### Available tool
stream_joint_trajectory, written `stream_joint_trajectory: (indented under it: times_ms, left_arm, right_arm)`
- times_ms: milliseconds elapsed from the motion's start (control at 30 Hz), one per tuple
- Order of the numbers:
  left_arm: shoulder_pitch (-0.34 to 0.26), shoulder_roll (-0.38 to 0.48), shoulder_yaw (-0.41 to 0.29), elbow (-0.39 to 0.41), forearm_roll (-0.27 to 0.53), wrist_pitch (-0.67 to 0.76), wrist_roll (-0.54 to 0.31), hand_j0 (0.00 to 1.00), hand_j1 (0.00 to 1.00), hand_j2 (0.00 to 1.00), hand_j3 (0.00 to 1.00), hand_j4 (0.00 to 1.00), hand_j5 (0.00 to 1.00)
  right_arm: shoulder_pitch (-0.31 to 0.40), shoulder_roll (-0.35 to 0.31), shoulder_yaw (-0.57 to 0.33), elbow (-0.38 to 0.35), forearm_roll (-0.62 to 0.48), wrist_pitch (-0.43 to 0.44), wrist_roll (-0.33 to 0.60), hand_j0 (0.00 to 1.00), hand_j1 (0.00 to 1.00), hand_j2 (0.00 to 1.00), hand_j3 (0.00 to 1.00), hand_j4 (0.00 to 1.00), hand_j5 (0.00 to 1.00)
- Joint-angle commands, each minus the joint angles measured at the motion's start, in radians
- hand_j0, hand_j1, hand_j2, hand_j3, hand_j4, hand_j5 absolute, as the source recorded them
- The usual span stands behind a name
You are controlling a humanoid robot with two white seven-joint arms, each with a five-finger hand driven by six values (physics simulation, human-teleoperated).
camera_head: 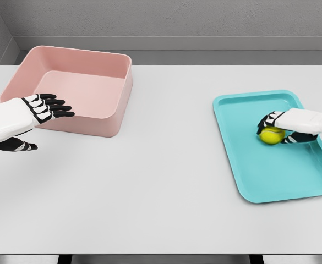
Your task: Put the tennis from the blue tray into the pink basket with both arms
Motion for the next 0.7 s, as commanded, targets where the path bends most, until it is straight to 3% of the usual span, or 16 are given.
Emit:
stream_joint_trajectory:
  times_ms: [0,300,667]
  left_arm:
    - [0.0,0.001,0.0,0.0,0.007,0.001,0.001,1.0,1.0,1.0,1.0,1.0,1.0]
    - [0.0,0.001,0.0,0.0,0.007,0.001,0.001,1.0,1.0,1.0,1.0,1.0,1.0]
    - [0.0,0.001,0.0,0.0,0.007,0.001,0.001,1.0,1.0,1.0,1.0,1.0,1.0]
  right_arm:
    - [0.0,-0.002,-0.016,-0.002,-0.005,0.002,0.001,0.47,0.47,0.47,0.47,0.47,0.47]
    - [0.0,-0.02,-0.052,-0.051,-0.006,0.002,0.003,0.45,0.45,0.45,0.45,0.45,0.45]
    - [0.0,-0.034,-0.052,-0.196,-0.005,0.002,0.014,0.45,0.45,0.45,0.45,0.45,0.45]
